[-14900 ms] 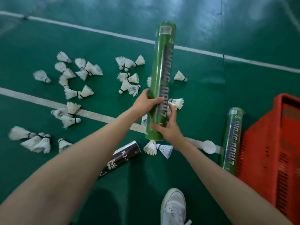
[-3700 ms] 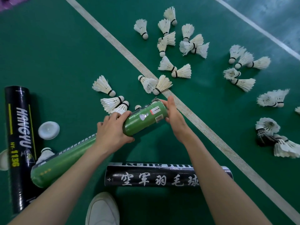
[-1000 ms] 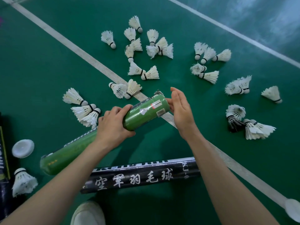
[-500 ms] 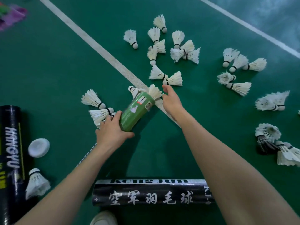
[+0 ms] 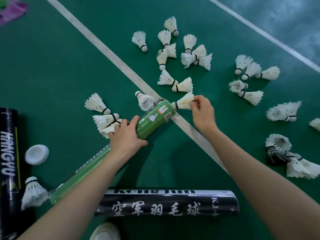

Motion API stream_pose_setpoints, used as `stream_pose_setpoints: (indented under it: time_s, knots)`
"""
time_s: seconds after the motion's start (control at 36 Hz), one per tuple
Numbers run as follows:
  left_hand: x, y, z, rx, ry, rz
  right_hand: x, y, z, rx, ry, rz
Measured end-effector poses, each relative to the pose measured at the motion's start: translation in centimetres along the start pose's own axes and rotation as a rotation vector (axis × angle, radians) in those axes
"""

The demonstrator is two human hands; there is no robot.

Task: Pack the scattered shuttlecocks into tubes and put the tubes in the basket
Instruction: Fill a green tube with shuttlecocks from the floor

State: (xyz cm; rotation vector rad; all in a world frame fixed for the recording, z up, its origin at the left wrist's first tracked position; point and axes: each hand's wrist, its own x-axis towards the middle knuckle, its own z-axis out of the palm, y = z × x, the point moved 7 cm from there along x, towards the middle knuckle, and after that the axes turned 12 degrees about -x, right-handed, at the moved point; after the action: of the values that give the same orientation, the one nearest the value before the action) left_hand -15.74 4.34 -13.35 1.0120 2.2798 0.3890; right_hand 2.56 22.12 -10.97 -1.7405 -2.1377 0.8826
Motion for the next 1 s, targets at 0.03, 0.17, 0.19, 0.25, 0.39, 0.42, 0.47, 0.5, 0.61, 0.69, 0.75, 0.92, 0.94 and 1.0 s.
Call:
stream_pose_setpoints:
  time_s: [0.03,0.17,0.19,0.25,0.39,0.42,0.47,0.5,0.61,0.69,0.75,0.92,0.94,1.0]
  knots:
    - [-0.3,0.5,0.3,0.004,-0.004,0.012,-0.5,0.1,-0.9,0.017,-0.007,-0.015]
    - [-2.1,3.9,1.7,-0.012,-0.060,0.159,-3.2,0.9,-3.0,0.018,-0.150,-0.070]
    - [-2.7,5.0,2.2,-0.004,-0.072,0.205,-3.8,1.6,-3.9,0.026,-0.154,-0.057]
    - [-3.5,6.1,2.5,-0.002,-0.073,0.252,-4.5,2.8,-4.9,0.045,-0.158,-0.030]
    - [-5.0,9.8,3.3,-0.026,-0.073,0.360,-5.8,5.8,-8.1,0.136,-0.161,-0.010]
    - [-5.2,10.8,3.4,-0.028,-0.067,0.381,-6.0,6.3,-8.7,0.154,-0.152,-0.013]
    - [-5.4,12.4,3.7,-0.030,-0.057,0.408,-6.4,7.0,-9.6,0.237,-0.115,0.003]
    - [-5.4,13.1,3.9,-0.025,-0.051,0.419,-6.7,7.2,-9.9,0.306,-0.090,0.018]
    - [-5.7,15.8,4.6,0.057,-0.038,0.477,-7.6,8.3,-10.7,0.499,-0.017,0.094]
    - [-5.5,17.4,5.2,0.101,-0.049,0.492,-8.0,9.4,-11.1,0.534,0.017,0.089]
    - [-5.1,18.3,5.9,0.125,-0.072,0.491,-7.6,10.8,-11.3,0.578,0.019,0.123]
    - [-2.8,20.8,8.9,0.183,-0.179,0.445,-6.1,15.9,-11.0,0.608,0.061,0.282]
    - [-2.2,21.2,9.1,0.178,-0.191,0.429,-5.6,16.2,-11.2,0.562,0.062,0.284]
    - [-1.0,22.1,9.3,0.171,-0.197,0.408,-4.2,17.0,-11.4,0.434,0.033,0.276]
